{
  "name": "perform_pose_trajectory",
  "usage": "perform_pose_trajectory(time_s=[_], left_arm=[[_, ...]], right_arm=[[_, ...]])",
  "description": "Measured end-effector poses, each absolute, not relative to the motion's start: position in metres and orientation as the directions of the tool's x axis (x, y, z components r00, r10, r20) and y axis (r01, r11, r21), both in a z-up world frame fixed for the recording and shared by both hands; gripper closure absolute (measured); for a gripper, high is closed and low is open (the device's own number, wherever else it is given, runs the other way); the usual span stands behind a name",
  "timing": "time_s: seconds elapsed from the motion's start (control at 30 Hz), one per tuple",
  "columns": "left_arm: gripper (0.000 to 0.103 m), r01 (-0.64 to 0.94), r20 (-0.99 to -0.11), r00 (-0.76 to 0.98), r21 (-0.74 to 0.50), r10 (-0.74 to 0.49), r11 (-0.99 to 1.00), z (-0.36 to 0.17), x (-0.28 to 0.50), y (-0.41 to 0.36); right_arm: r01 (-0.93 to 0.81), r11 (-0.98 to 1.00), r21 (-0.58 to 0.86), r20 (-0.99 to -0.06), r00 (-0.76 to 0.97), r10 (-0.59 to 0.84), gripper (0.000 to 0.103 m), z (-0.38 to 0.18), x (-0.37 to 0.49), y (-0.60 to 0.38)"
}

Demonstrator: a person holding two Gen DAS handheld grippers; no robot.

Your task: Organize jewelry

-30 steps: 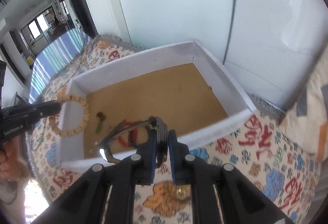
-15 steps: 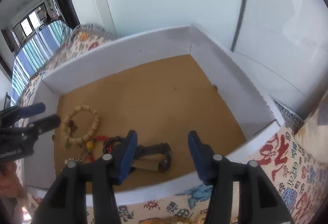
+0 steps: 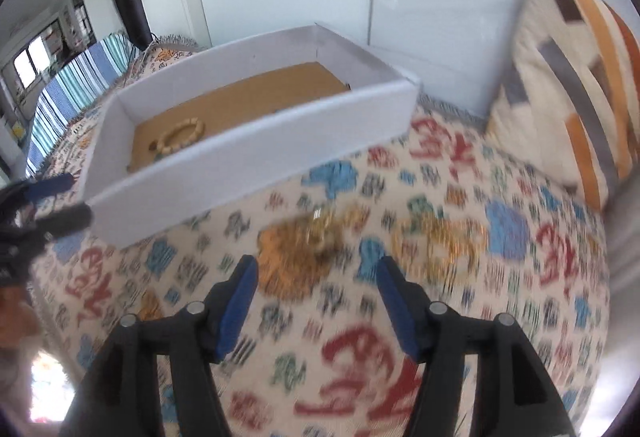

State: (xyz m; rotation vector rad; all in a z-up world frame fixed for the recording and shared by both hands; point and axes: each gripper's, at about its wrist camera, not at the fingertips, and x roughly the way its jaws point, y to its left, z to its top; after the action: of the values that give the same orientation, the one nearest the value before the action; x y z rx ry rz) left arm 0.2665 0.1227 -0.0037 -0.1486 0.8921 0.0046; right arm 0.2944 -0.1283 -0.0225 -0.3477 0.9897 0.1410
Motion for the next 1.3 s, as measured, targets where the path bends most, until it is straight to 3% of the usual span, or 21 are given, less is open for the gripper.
perform_pose_trajectory(time_s=[0.37, 0.9, 1.3], left_arm=[[0.015, -0.049, -0.799, 0.599, -0.098, -0.049, 0.994, -0.033, 0.189, 0.058], [0.015, -0.041, -0.753, 0.656, 0.03, 0.05, 0.999, -0.003, 0.1, 0.012], [0.012, -0.055, -0.797, 0.603, -0.027, 0.012, 0.998, -0.021, 0.104, 0.013]], right_arm=[[-0.156, 0.97, -0.186, -0.788, 0.614, -0.052, 0.04, -0.014, 0.166, -0.163], [-0.126, 0.979, -0.162, -0.71, 0.704, -0.027, 0.04, 0.012, 0.047, -0.191], [-0.115, 0.985, -0.13, -0.701, 0.713, -0.01, 0.04, 0.016, 0.054, -0.202]])
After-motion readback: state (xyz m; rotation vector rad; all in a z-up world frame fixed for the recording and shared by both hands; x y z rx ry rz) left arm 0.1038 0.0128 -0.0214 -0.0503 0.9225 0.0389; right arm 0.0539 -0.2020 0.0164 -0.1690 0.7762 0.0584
